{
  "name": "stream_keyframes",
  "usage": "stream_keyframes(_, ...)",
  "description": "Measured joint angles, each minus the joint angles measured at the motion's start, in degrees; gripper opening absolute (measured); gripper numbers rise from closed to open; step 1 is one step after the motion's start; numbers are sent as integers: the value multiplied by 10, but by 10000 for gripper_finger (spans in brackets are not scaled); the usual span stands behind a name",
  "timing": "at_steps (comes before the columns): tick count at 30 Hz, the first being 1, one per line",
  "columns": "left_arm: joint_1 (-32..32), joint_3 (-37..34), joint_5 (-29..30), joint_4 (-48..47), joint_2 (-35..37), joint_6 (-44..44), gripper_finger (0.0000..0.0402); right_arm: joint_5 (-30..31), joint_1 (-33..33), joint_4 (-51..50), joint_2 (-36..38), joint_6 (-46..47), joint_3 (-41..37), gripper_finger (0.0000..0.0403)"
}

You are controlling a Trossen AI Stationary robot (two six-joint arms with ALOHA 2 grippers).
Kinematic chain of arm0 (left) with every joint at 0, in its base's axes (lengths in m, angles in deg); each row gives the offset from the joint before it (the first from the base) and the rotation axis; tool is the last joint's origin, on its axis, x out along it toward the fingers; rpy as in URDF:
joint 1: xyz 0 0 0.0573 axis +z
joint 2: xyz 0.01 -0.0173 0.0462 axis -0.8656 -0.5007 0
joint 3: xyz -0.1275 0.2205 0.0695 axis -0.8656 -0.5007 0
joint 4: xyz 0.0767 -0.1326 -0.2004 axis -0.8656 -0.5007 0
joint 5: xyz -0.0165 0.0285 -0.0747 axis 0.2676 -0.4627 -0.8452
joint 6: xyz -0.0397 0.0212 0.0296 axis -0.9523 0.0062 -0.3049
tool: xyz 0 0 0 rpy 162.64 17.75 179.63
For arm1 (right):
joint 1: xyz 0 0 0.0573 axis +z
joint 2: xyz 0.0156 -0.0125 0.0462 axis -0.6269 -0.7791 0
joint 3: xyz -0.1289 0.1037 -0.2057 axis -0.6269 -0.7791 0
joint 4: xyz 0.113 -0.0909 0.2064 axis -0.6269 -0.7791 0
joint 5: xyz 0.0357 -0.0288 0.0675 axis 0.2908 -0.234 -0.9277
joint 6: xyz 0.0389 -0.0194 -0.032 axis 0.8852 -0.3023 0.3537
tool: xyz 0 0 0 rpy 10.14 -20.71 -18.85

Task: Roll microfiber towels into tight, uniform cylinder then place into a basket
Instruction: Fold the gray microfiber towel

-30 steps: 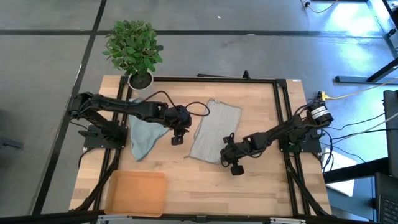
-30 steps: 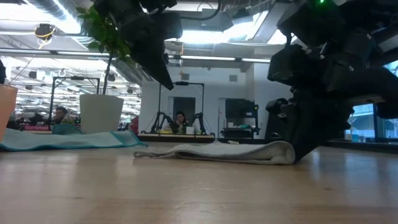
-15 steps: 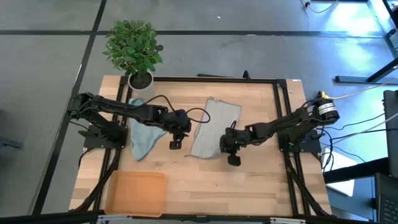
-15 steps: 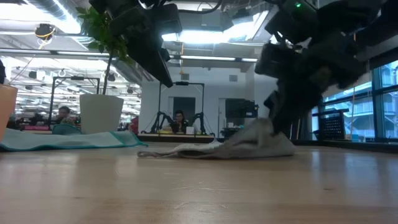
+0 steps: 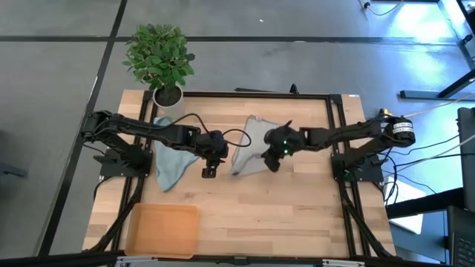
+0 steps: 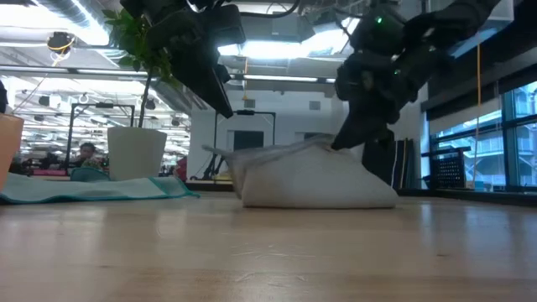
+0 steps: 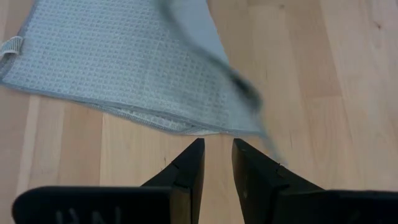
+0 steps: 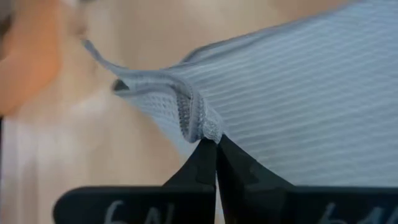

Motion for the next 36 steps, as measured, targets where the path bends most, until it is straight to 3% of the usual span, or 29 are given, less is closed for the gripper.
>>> stream_keyframes(7,0,0,0,0,0,-1,74,3,-80,6,0,-29,0,0)
stream_keyframes(17,1,0,0,0,0,-1,74,76,-162,6,1,-60,0,0)
stream_keyframes(22,1,0,0,0,0,-2,74,80,-180,-7,3,-64,1,0)
stream_keyframes(31,14,0,11,0,0,-2,74,191,-182,-100,46,-78,1,0)
stream_keyframes(36,22,0,11,0,0,-1,74,190,-182,-133,63,-79,1,0)
